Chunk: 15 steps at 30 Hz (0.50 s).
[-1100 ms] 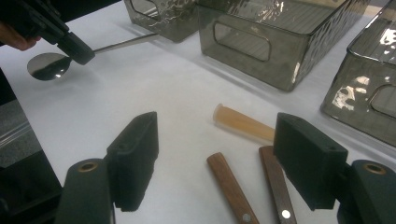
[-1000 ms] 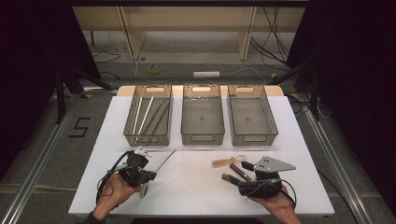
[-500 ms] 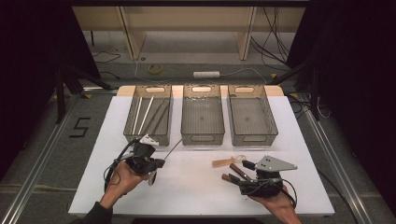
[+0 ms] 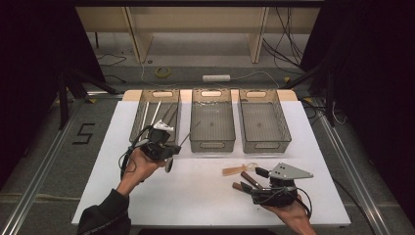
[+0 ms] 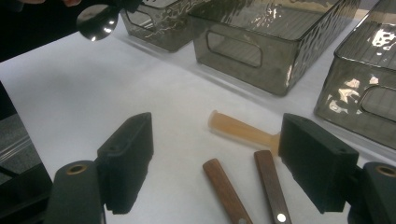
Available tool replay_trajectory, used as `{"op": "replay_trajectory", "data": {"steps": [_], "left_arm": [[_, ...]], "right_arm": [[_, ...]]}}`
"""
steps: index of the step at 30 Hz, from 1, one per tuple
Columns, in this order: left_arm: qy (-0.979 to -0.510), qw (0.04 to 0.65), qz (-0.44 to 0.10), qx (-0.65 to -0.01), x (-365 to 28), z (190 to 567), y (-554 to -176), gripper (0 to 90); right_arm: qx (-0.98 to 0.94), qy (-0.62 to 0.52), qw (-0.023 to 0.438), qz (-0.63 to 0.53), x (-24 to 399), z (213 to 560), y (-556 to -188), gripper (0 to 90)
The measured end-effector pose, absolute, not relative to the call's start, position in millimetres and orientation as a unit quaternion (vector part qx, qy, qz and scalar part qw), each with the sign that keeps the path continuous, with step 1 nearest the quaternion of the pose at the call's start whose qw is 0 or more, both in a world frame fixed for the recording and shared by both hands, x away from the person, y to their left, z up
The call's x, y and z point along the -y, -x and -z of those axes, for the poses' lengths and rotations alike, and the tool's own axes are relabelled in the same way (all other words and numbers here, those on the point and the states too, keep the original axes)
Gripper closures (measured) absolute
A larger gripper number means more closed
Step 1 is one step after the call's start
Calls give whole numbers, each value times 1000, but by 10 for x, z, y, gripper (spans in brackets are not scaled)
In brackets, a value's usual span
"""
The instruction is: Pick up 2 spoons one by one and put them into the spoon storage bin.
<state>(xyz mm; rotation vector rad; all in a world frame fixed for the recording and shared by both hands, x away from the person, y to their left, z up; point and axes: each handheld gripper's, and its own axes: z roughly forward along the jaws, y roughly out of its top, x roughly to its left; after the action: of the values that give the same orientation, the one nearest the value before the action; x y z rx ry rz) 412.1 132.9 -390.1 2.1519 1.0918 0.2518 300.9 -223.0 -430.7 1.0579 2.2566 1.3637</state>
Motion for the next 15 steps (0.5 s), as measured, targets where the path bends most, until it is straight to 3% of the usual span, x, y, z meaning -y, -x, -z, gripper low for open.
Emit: {"op": "replay_trajectory", "data": {"steps": [15], "left_arm": [[-814,374,-126,-426,-1215,3698,-4530,891]], "right_arm": [[-786,-369,150,-473,2238,4309,-3011,276]]}}
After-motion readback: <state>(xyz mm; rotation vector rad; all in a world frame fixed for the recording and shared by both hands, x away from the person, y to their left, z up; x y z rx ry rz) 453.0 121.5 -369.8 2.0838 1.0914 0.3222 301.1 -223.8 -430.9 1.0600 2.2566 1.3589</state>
